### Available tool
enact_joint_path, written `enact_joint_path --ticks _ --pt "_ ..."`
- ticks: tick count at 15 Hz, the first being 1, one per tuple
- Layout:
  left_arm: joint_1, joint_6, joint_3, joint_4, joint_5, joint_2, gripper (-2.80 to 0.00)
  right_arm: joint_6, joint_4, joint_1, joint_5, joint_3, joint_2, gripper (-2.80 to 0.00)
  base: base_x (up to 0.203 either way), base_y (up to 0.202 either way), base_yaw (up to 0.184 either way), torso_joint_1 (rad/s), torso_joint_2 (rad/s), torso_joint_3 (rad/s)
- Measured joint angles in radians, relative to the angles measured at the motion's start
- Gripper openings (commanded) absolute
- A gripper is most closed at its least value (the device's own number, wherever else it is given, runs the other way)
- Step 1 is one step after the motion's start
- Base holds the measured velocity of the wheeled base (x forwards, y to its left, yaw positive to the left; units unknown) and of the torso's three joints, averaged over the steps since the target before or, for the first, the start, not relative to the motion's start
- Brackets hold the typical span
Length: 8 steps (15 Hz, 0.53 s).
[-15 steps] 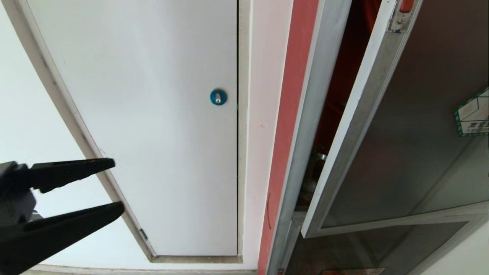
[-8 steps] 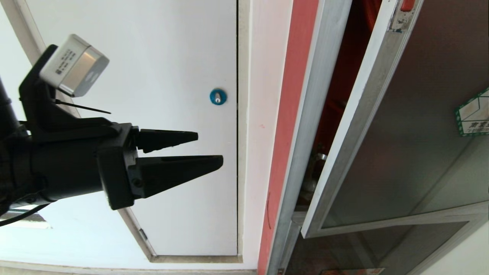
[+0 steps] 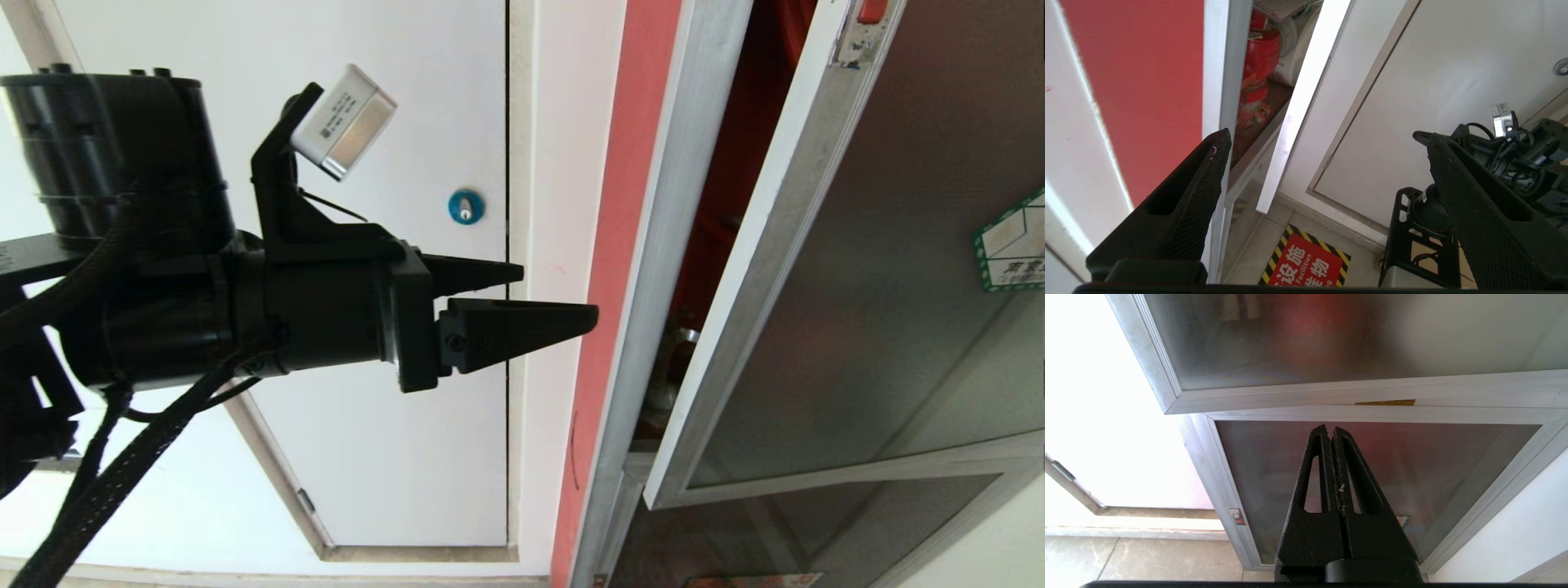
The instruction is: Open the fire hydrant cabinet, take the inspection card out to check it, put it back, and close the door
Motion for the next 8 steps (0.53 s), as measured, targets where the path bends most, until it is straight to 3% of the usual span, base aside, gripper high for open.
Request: enact_joint_path --ticks 1,2,8 --pt "-0.014 -0.001 -0.027 0.003 0.004 0.025 0.00 0.000 0.000 0.000 0.000 0.000 0.000 -2.80 0.000 0.000 0.000 0.000 0.00 0.000" --pt "-0.033 -0.002 -0.059 0.002 0.018 0.052 -2.80 0.000 0.000 0.000 0.000 0.000 0.000 -2.80 0.000 0.000 0.000 0.000 0.00 0.000" --pt "-0.082 -0.004 -0.095 0.000 0.037 0.115 -2.80 0.000 0.000 0.000 0.000 0.000 0.000 -2.80 0.000 0.000 0.000 0.000 0.00 0.000"
